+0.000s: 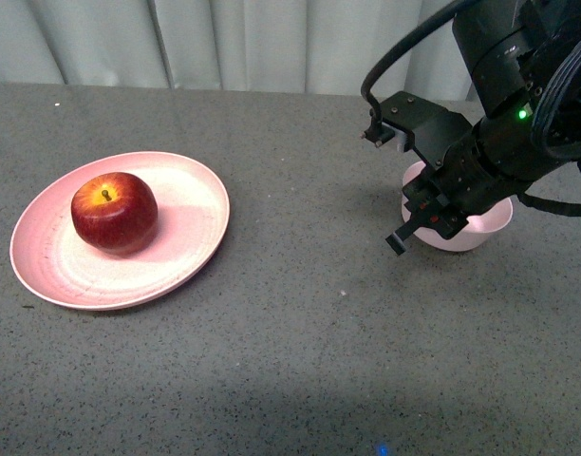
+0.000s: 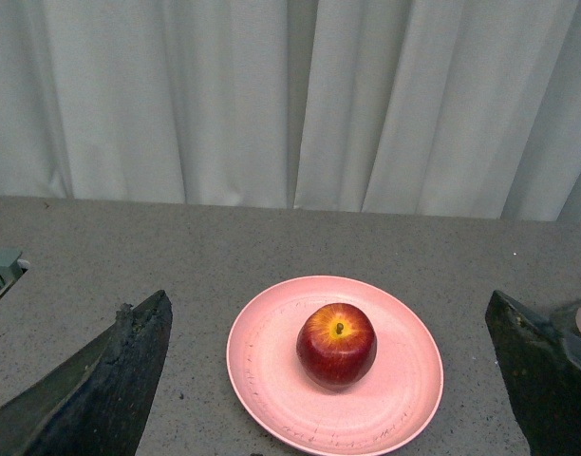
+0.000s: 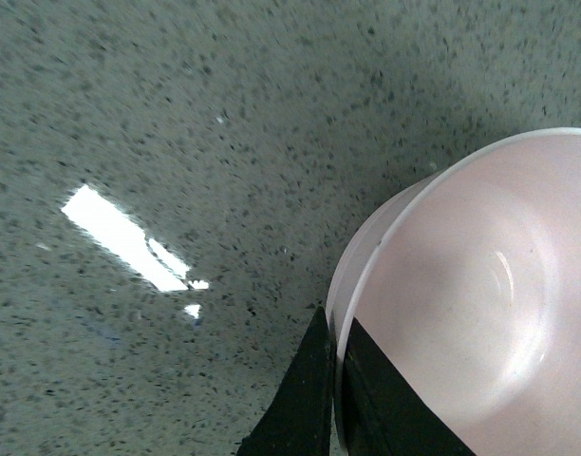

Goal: Move apple from plate to bowl

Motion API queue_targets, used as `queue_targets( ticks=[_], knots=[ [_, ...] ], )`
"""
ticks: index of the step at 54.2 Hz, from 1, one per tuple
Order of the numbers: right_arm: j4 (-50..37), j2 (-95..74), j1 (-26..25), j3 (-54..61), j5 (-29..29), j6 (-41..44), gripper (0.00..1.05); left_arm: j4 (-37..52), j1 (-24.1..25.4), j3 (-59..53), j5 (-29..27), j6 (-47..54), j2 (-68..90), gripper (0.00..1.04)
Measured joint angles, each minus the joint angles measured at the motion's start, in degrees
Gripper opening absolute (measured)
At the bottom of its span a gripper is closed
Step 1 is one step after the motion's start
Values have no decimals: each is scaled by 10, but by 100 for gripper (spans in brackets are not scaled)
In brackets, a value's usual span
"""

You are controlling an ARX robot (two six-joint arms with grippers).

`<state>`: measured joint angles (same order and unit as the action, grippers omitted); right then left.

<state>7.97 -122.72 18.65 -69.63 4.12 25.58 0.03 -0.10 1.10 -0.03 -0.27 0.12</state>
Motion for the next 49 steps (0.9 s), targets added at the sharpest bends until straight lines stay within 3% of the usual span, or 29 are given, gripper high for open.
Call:
queue_targets(
  ticks=[31,49],
  knots=[
    [10,-22,136,-65,47,-39,1,0,0,0,0,0,0,98],
    [10,-71,156,-113,65,-85,1,0,0,0,0,0,0,98]
  ],
)
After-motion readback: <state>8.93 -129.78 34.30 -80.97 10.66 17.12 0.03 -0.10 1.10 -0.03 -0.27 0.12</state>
